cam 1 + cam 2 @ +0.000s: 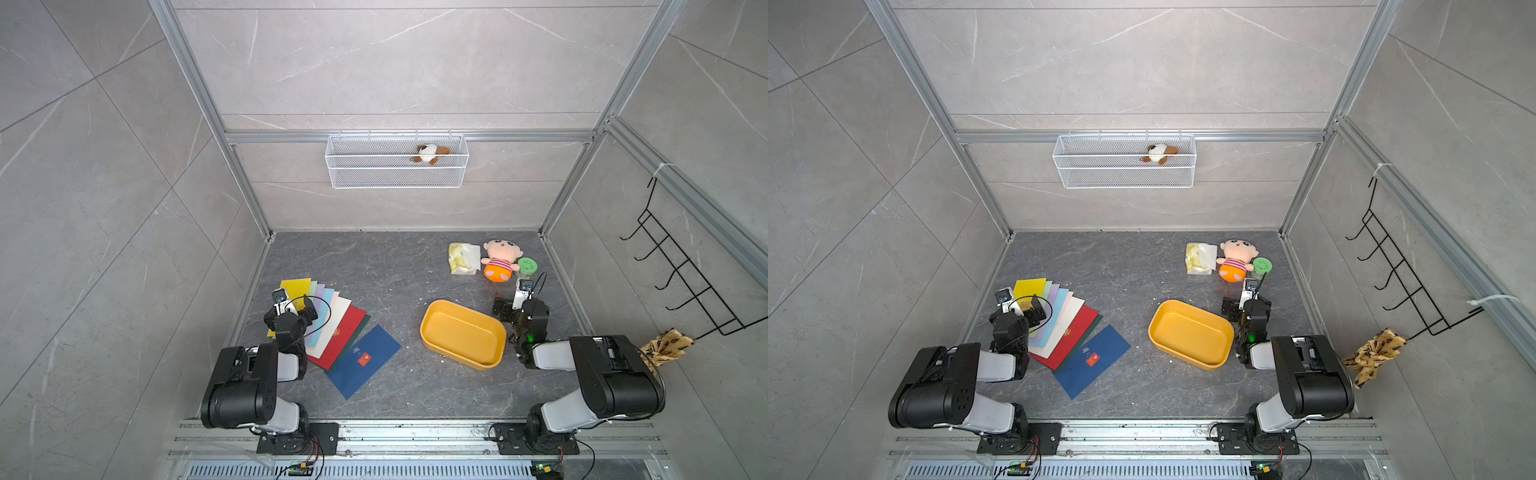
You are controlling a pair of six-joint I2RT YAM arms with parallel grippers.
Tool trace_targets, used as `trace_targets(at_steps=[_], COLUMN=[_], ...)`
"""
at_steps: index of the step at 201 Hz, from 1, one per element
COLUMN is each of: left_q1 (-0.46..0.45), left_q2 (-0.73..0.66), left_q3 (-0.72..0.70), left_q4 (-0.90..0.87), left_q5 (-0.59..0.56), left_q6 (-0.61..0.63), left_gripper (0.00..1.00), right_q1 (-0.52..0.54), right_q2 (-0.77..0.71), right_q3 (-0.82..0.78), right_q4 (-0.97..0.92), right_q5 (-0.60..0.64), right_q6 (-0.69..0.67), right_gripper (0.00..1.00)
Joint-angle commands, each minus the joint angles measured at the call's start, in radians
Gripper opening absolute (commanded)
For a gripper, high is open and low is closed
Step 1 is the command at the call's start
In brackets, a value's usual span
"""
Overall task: Put the sealed envelopes into the storage box
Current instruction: Pick up the storage box at the center of the board.
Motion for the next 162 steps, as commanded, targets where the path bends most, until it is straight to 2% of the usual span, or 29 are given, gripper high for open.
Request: trace_targets(at_steps=[1, 8, 19, 28, 38, 44, 53, 68, 103, 126, 144, 162], left_q1=[-0.066, -0.074, -0.074, -0.074, -0.073, -0.064, -0.045, -0.045, -0.045, -0.045, -0.045, -0.045], left_q2=[-0.233, -0.292, -0.377, -0.418, -0.457, -0.468, -0.490, -0.502, -0.459, -0.475, -0.520, -0.551], left_q3=[0.039, 0.068, 0.112, 0.131, 0.172, 0.190, 0.223, 0.329, 0.571, 0.616, 0.588, 0.551], left_q4=[-0.161, -0.271, -0.406, -0.470, -0.650, -0.696, -0.738, -0.928, -1.292, -1.424, -1.445, -1.445], left_q5=[-0.163, -0.186, -0.181, -0.199, -0.239, -0.198, -0.065, 0.054, 0.291, 0.346, 0.327, 0.311], left_q6=[-0.056, -0.138, -0.283, -0.414, -0.650, -0.717, -0.700, -0.691, -0.555, -0.469, -0.439, -0.426], left_gripper=[0.98, 0.98, 0.98, 0.98, 0.98, 0.98, 0.99, 0.97, 0.90, 0.89, 0.89, 0.89], right_q1=[0.025, 0.031, 0.030, 0.030, 0.032, 0.032, 0.033, 0.034, 0.080, 0.151, 0.180, 0.207], right_q2=[-0.155, -0.216, -0.315, -0.371, -0.411, -0.425, -0.438, -0.445, -0.452, -0.434, -0.410, -0.360], right_q3=[0.053, 0.096, 0.211, 0.311, 0.410, 0.459, 0.525, 0.564, 0.511, 0.462, 0.415, 0.373], right_q4=[-0.180, -0.292, -0.607, -0.840, -1.067, -1.202, -1.359, -1.540, -1.675, -1.696, -1.677, -1.630], right_q5=[0.069, 0.120, 0.189, 0.178, 0.162, 0.155, 0.117, 0.053, -0.170, -0.157, -0.145, -0.152], right_q6=[0.002, 0.027, 0.158, 0.214, 0.297, 0.363, 0.416, 0.502, 0.586, 0.622, 0.652, 0.668], right_gripper=[0.99, 0.99, 1.00, 0.97, 0.92, 0.92, 0.91, 0.90, 0.84, 0.83, 0.82, 0.77])
